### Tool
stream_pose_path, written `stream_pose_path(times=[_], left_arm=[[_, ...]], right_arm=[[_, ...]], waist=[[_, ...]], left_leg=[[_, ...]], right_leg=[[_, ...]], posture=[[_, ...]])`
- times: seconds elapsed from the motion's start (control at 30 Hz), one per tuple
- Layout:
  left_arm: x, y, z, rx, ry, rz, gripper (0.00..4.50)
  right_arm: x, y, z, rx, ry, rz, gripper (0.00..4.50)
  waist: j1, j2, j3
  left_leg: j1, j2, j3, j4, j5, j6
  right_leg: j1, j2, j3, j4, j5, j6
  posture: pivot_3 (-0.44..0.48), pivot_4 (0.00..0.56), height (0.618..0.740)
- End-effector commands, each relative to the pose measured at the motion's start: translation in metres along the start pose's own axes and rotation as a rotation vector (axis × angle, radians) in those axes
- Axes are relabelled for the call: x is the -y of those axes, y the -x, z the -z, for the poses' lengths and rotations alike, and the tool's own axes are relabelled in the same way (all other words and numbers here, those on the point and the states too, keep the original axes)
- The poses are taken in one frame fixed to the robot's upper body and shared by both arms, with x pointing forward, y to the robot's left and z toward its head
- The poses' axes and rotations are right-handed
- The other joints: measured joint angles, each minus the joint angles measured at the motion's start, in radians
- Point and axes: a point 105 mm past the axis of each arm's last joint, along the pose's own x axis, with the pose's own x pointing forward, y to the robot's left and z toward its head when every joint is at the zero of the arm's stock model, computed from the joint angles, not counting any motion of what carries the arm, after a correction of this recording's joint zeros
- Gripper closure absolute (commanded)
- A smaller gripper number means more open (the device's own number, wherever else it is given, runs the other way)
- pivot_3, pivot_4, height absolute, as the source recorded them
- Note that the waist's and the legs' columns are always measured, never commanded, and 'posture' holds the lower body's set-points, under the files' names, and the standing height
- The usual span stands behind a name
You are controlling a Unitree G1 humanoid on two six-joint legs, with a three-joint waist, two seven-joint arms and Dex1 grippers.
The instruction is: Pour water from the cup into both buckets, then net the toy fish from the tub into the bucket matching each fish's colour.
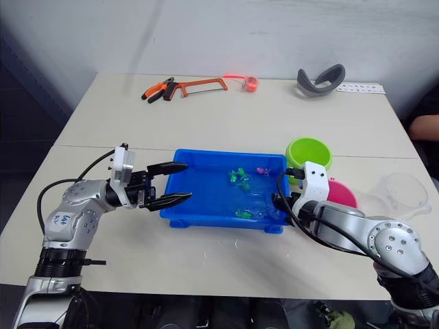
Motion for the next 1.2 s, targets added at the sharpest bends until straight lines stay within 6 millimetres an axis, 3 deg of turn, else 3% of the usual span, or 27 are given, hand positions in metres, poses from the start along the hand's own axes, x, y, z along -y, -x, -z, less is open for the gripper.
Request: stream_pose_path(times=[0.03, 0.3, 0.7, 1.2], left_arm=[[0.001, -0.002, -0.009, 0.020, -0.039, 0.016, 0.05], [0.000, -0.002, -0.009, 0.019, -0.036, 0.011, 0.05], [0.000, 0.001, -0.007, 0.018, -0.031, 0.002, 0.05], [0.000, 0.006, -0.001, 0.007, -0.020, 0.027, 0.05]], right_arm=[[-0.004, 0.002, -0.006, 0.021, -0.013, -0.005, 4.50], [-0.008, 0.004, -0.018, 0.103, 0.061, -0.016, 4.50], [0.003, 0.017, -0.014, 0.143, 0.297, 0.012, 4.50], [0.007, 0.037, 0.002, 0.184, 0.461, -0.026, 4.50]], waist=[[0.000, 0.000, 0.000], [0.000, 0.000, 0.000], [0.001, 0.000, 0.000], [0.003, 0.000, 0.000]], left_leg=[[0.000, 0.000, 0.000, 0.000, 0.000, 0.000], [0.000, 0.000, 0.000, 0.000, 0.000, 0.000], [0.000, 0.000, 0.000, 0.000, 0.000, 0.000], [0.000, 0.000, 0.000, -0.001, 0.000, 0.000]], right_leg=[[0.000, 0.000, 0.000, 0.000, 0.000, 0.000], [0.000, 0.000, 0.000, 0.000, 0.000, 0.000], [0.000, 0.000, 0.000, 0.000, 0.000, 0.000], [0.000, 0.000, 0.000, -0.001, 0.000, 0.000]], posture=[[0.000, 0.150, 0.740], [0.000, 0.150, 0.740], [0.000, 0.150, 0.740], [0.000, 0.150, 0.740]])
